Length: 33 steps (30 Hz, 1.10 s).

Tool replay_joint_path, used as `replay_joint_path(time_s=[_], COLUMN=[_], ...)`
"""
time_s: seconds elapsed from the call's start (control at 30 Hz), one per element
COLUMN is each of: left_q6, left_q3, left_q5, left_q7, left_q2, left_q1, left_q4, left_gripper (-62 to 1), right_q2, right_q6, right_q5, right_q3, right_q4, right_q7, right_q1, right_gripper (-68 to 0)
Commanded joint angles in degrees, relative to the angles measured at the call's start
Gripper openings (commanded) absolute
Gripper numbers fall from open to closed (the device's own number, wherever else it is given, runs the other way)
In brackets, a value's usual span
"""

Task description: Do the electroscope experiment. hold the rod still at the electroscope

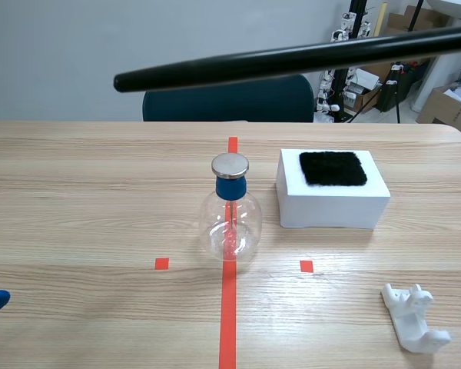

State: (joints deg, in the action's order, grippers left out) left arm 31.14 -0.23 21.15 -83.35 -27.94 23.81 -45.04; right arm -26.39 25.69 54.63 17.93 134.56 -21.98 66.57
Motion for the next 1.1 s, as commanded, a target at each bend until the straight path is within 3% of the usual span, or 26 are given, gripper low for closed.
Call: replay_joint_path(time_s=[0.0, 0.67, 1.07], left_q6=[0.09, 0.09, 0.09], left_q3=[-0.31, -0.31, -0.31], left_q5=[-0.57, -0.57, -0.57], left_q7=[-0.83, -0.81, -0.81], left_q2=[-0.2, -0.2, -0.2], left_q1=[-0.15, -0.15, -0.15], left_q4=[-0.42, -0.42, -0.42], left_gripper=[1.4, 1.4, 1.4], right_q2=[-0.59, -1.25, -3.32], right_q6=[0.81, 0.81, 0.83], right_q5=[-0.74, -0.76, -0.72], right_q3=[0.48, 0.48, 0.42], right_q4=[0.37, -0.17, -10.64], right_q7=[0.22, 1.81, 5.99], right_q1=[-0.04, -0.24, -8.68], right_gripper=[-67.5, -67.5, -67.5])
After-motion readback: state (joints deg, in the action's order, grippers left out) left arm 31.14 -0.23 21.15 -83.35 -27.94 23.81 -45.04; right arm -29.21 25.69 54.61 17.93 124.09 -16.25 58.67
